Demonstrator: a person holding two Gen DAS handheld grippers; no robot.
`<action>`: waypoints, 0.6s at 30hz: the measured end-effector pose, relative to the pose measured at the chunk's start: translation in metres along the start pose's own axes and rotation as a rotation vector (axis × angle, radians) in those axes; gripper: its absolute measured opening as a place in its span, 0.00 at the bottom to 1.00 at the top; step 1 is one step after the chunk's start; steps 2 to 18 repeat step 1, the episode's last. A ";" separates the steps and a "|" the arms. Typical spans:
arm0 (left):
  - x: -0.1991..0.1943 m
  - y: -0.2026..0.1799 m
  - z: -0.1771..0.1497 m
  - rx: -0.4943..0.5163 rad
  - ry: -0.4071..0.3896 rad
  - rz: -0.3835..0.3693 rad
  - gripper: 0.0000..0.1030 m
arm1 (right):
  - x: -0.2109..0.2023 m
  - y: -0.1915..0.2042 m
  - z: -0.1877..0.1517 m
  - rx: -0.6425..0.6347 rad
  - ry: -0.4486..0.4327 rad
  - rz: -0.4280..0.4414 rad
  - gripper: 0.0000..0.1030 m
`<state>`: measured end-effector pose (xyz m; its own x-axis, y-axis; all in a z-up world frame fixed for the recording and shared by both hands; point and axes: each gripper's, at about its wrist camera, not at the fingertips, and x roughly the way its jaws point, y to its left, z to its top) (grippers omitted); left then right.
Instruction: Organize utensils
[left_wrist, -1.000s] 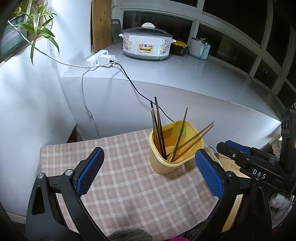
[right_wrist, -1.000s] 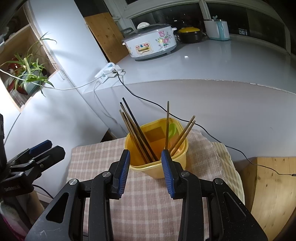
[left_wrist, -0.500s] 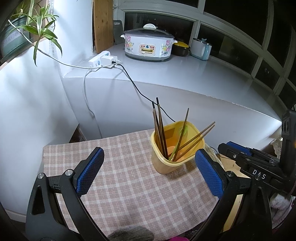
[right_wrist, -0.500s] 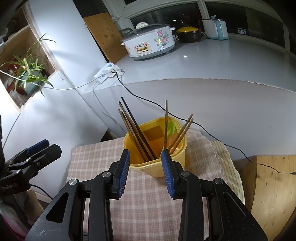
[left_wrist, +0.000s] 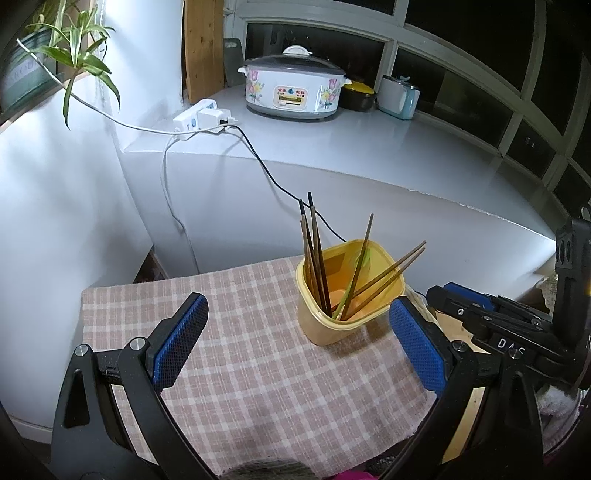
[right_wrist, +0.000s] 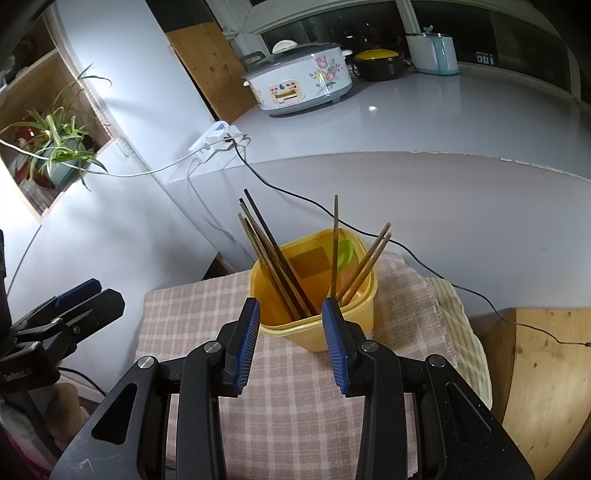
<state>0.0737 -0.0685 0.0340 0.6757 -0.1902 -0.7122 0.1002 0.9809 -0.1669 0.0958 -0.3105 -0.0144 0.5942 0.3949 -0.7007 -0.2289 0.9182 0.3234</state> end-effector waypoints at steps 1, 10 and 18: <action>0.000 0.000 0.000 -0.003 0.000 -0.002 0.97 | 0.001 0.000 0.000 0.001 0.002 0.004 0.32; 0.000 0.000 0.000 -0.003 0.000 -0.002 0.97 | 0.001 0.000 0.000 0.001 0.002 0.004 0.32; 0.000 0.000 0.000 -0.003 0.000 -0.002 0.97 | 0.001 0.000 0.000 0.001 0.002 0.004 0.32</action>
